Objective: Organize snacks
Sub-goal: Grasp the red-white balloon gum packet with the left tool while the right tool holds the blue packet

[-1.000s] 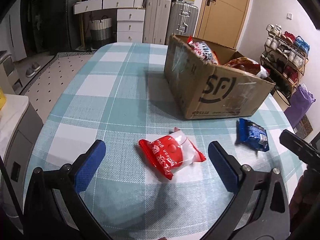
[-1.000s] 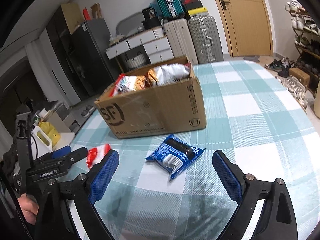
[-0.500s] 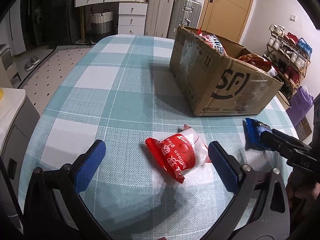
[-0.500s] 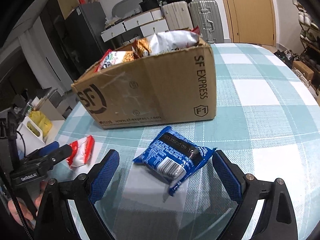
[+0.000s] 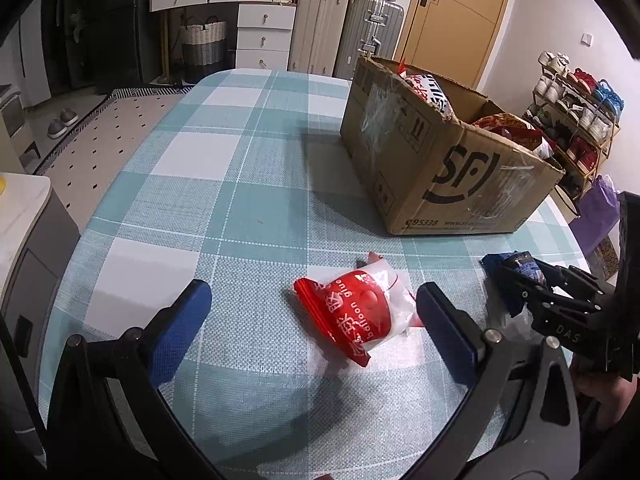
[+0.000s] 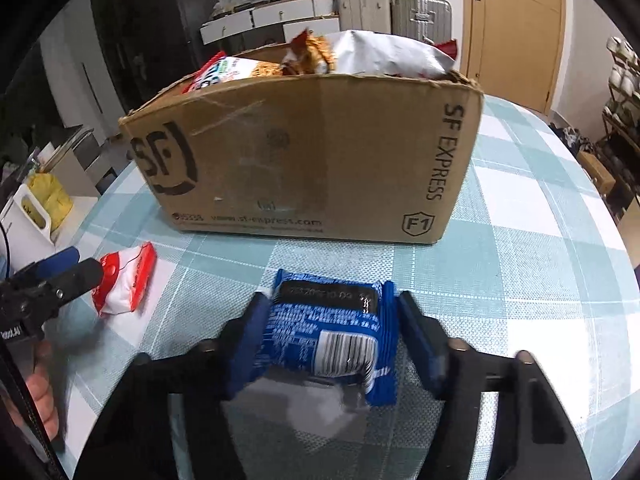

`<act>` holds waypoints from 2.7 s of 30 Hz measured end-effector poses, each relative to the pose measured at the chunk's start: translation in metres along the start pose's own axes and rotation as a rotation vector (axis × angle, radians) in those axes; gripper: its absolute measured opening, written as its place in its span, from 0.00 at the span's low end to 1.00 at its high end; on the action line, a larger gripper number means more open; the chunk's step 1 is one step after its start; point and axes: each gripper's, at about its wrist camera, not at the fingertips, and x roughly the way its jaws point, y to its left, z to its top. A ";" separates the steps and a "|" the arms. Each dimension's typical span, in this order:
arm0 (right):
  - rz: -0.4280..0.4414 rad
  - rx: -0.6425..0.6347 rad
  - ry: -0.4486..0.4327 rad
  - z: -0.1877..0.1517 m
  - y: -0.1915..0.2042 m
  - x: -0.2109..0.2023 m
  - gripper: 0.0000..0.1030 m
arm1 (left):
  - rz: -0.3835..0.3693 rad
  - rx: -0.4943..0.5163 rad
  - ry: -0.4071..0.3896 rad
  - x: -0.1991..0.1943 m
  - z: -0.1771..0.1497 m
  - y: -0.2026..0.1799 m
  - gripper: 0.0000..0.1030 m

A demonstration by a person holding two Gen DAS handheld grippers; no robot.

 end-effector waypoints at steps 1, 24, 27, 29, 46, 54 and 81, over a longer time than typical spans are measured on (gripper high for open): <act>0.002 0.000 -0.002 0.000 0.000 0.000 0.49 | 0.003 -0.001 0.000 -0.001 0.000 0.000 0.99; 0.097 0.022 -0.083 -0.033 -0.003 -0.051 0.44 | 0.019 0.012 0.041 -0.002 -0.004 -0.014 0.99; 0.102 0.022 -0.092 -0.036 -0.003 -0.058 0.44 | 0.022 0.022 0.044 0.002 -0.003 -0.019 0.99; 0.102 0.025 -0.102 -0.038 -0.004 -0.063 0.44 | 0.025 0.029 0.047 0.005 -0.002 -0.023 0.99; 0.125 0.071 -0.141 -0.050 -0.021 -0.079 0.44 | 0.090 0.024 0.101 0.040 0.005 -0.030 0.99; 0.133 0.087 -0.150 -0.053 -0.025 -0.083 0.44 | 0.107 0.042 0.103 0.049 0.003 -0.030 0.94; 0.162 0.089 -0.218 -0.068 -0.009 -0.133 0.44 | -0.037 0.100 0.028 -0.023 -0.017 -0.036 0.46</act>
